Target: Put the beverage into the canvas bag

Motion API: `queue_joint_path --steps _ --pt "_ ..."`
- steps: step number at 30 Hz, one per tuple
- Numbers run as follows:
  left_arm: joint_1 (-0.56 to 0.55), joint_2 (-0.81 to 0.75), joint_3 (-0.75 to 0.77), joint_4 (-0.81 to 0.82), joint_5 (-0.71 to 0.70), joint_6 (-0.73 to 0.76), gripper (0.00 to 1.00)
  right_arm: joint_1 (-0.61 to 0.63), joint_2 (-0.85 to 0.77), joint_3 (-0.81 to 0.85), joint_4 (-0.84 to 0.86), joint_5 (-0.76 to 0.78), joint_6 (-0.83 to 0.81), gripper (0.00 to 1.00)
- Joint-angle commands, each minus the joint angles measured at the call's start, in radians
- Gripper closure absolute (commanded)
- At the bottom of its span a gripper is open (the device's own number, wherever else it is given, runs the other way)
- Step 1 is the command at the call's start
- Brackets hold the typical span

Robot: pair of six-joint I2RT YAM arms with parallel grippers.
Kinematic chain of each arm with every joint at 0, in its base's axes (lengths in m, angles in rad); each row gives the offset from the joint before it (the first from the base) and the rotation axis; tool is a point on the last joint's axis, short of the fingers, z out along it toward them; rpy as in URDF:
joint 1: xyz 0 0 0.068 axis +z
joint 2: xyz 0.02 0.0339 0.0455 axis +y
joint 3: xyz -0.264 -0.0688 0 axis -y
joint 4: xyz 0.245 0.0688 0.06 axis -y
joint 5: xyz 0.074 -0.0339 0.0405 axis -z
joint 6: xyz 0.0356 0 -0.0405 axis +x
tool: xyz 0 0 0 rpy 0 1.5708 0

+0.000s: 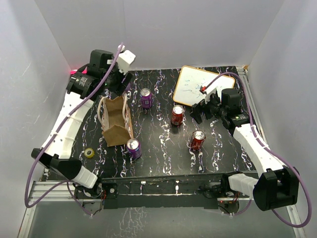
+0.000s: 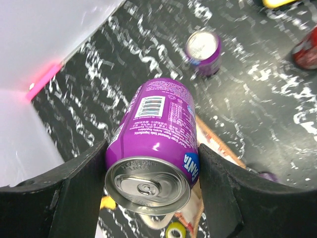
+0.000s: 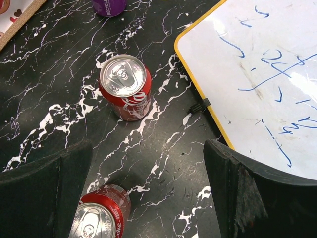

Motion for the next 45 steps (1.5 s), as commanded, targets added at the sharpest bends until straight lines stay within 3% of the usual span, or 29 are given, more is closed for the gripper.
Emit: queue_joint_path --steps 1,8,14,24,34,45 --pt "0.078 -0.116 -0.06 0.071 -0.072 0.0 0.86 -0.01 -0.001 0.013 0.063 -0.019 0.013 0.02" --pt "0.124 -0.153 -0.139 0.039 -0.023 0.019 0.85 -0.015 0.004 0.014 0.063 -0.024 0.015 0.02" --pt "0.124 -0.19 -0.189 -0.001 0.103 0.034 0.85 -0.018 0.007 0.011 0.066 -0.026 0.015 0.02" --pt "0.124 -0.162 -0.203 -0.001 -0.022 0.01 0.86 -0.021 -0.002 0.004 0.07 -0.028 0.015 0.02" --pt "0.137 -0.124 -0.294 0.028 0.051 -0.04 0.86 -0.021 0.002 0.005 0.071 -0.036 0.018 0.02" --pt "0.136 -0.067 -0.26 -0.024 0.109 0.015 0.86 -0.023 -0.011 -0.012 0.083 -0.033 0.015 0.02"
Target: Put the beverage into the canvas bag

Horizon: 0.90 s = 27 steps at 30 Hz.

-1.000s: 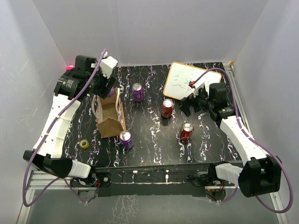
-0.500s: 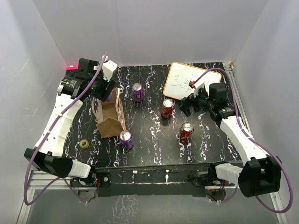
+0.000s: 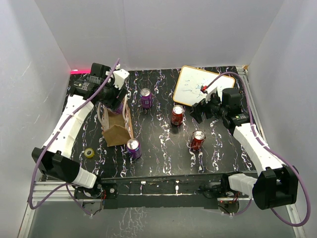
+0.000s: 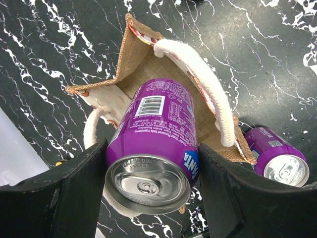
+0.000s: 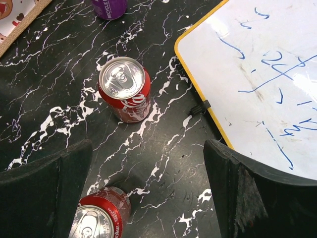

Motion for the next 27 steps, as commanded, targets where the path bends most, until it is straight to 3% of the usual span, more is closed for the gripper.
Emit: queue_joint_path --steps 1,13,27 --pt "0.003 0.003 0.059 0.008 0.028 0.039 0.86 -0.006 -0.022 -0.01 0.068 -0.007 0.005 0.02" --pt "-0.005 0.073 0.113 -0.067 -0.052 0.098 0.86 -0.008 -0.023 -0.013 0.069 -0.009 0.006 0.02" --pt "-0.004 0.163 0.123 -0.046 -0.036 0.044 0.88 -0.009 -0.036 -0.02 0.072 -0.013 0.006 0.02"
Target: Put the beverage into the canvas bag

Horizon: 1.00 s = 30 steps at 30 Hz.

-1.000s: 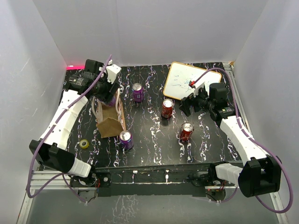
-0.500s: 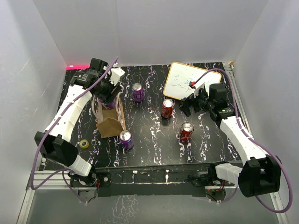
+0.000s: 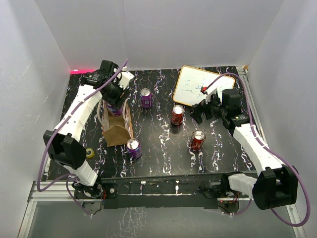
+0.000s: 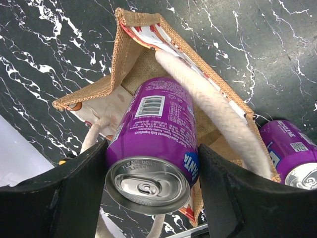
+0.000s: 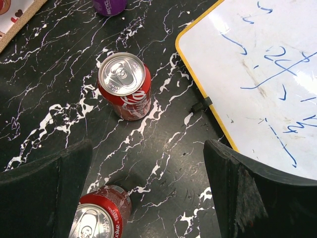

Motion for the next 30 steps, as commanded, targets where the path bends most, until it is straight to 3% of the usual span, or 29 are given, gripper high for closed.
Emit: queue_joint_path --steps 1,30 --pt "-0.002 -0.006 0.033 0.031 -0.009 -0.016 0.88 -0.005 -0.035 -0.005 0.066 -0.013 0.005 0.02" --pt "0.07 0.125 -0.043 0.129 0.079 -0.1 0.82 -0.006 -0.026 -0.012 0.072 -0.02 0.007 0.02"
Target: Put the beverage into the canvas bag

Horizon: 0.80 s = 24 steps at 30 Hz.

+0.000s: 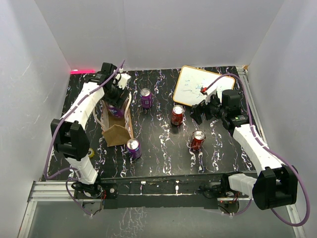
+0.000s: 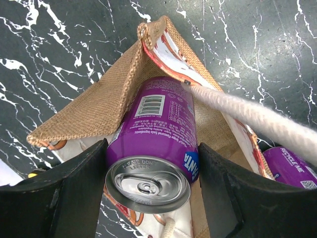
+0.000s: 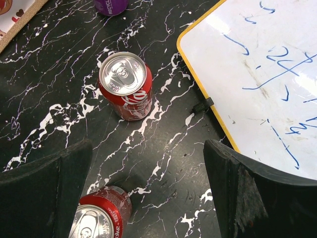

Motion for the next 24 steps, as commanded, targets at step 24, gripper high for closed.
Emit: queue_joint_path --steps 24 --pt "0.002 0.115 0.045 0.098 0.113 -0.062 0.7 -0.007 -0.016 0.003 0.053 -0.02 0.008 0.02"
